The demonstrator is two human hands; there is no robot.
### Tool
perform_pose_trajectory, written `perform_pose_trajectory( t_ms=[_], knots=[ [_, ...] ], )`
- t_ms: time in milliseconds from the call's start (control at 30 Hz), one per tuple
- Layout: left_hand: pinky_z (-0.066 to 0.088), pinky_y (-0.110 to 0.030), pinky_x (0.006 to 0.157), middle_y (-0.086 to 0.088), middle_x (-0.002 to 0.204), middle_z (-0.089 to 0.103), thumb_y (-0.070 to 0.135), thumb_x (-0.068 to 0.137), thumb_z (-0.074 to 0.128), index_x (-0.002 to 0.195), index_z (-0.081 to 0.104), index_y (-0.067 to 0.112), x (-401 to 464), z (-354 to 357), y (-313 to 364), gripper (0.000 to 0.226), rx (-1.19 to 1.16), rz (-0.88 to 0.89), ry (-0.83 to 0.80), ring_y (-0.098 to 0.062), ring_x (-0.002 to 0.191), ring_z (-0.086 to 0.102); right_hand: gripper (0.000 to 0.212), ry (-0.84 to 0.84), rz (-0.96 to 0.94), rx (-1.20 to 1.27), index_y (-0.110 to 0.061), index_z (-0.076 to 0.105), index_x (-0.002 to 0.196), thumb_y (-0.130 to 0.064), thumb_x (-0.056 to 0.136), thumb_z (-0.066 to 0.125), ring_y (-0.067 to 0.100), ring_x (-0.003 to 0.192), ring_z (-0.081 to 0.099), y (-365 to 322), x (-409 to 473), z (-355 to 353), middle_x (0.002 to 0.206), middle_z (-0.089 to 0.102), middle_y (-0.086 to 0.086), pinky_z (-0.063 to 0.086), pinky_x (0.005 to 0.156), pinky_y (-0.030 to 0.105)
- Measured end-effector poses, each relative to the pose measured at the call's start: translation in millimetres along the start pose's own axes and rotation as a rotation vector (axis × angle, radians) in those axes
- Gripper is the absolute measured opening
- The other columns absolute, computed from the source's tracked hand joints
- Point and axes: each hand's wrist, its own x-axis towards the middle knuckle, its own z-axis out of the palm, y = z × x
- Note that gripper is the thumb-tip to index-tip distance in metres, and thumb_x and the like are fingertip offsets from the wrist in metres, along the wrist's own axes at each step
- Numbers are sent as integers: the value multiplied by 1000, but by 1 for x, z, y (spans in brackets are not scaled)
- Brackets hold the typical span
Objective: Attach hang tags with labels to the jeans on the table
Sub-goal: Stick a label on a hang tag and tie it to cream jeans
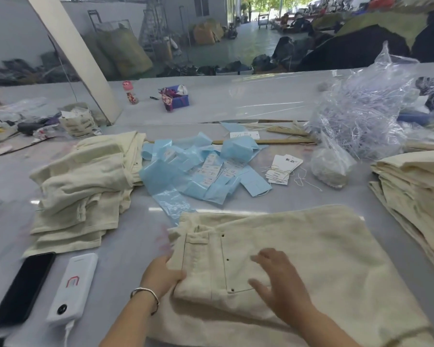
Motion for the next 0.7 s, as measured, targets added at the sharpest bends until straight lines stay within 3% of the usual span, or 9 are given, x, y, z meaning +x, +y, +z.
perform_pose_trajectory(
  t_ms=[67, 133, 233, 333, 400, 500, 533, 600, 700],
  knots=[
    [42, -22, 61, 10, 78, 65, 12, 67, 82, 86, 63, 27, -1, 2, 0, 30, 9, 32, -3, -17, 81, 63, 71, -133, -199, -48, -23, 62, 120, -60, 61, 75, 21, 103, 62, -45, 2, 34, 117, 61, 0, 54, 81, 32],
    [41, -20, 58, 12, 75, 64, 19, 67, 84, 79, 61, 27, -1, 3, -4, 27, 2, 25, 35, -16, 76, 62, 83, -242, -214, -157, -27, 66, 116, -70, 45, 72, 19, 90, 65, -76, 9, 54, 110, 65, -1, 55, 70, 31],
    [40, -26, 58, 8, 80, 63, 31, 70, 82, 88, 59, 23, -3, -5, -13, 30, 9, -25, 166, -16, 75, 59, 55, -143, -163, -185, -27, 74, 82, -43, 30, 87, 19, 58, 63, -88, 19, 67, 77, 68, 0, 48, 44, 25],
    [44, -33, 71, 2, 94, 57, 20, 70, 78, 101, 56, 18, -5, -9, -20, 38, 165, 81, 429, -25, 93, 56, 28, -42, 129, 163, -30, 72, 100, -22, 73, 76, 17, 80, 67, -68, 23, 70, 93, 71, -9, 49, 64, 26],
    [46, -35, 72, 6, 86, 53, 12, 69, 77, 96, 61, 18, -10, -2, -12, 32, 184, 258, 558, -23, 89, 54, 22, -65, 434, 726, -25, 70, 94, -6, 89, 58, 30, 78, 59, -57, 23, 66, 83, 67, 7, 43, 62, 31],
    [47, -19, 61, 8, 68, 62, 39, 79, 76, 74, 60, 25, -19, 16, 15, 22, -108, 300, 283, -10, 66, 61, 20, -55, 675, 1459, 3, 59, 93, 19, 84, 51, 29, 68, 49, -37, 23, 60, 76, 60, 22, 38, 55, 31],
    [44, -16, 55, 6, 69, 65, 53, 78, 69, 74, 60, 24, -20, 22, 25, 31, -213, 248, 131, -9, 61, 63, 24, -69, 697, 1552, 6, 58, 95, 23, 81, 49, 28, 66, 53, -34, 23, 57, 78, 63, 22, 41, 54, 30],
    [42, -16, 47, -1, 80, 69, 58, 79, 65, 85, 61, 22, -19, 35, 42, 37, -383, 131, -83, -10, 56, 65, 37, -130, 688, 1664, 8, 58, 99, 30, 74, 42, 29, 63, 60, -31, 23, 51, 83, 66, 22, 46, 51, 29],
    [45, -20, 50, -3, 77, 66, 55, 65, 81, 90, 59, 26, -21, 53, 52, 44, -419, 117, -88, -9, 54, 60, 40, -236, 680, 1687, 14, 54, 111, 19, 73, 44, 30, 72, 66, -37, 26, 35, 91, 65, 25, 51, 55, 30]
  ],
)
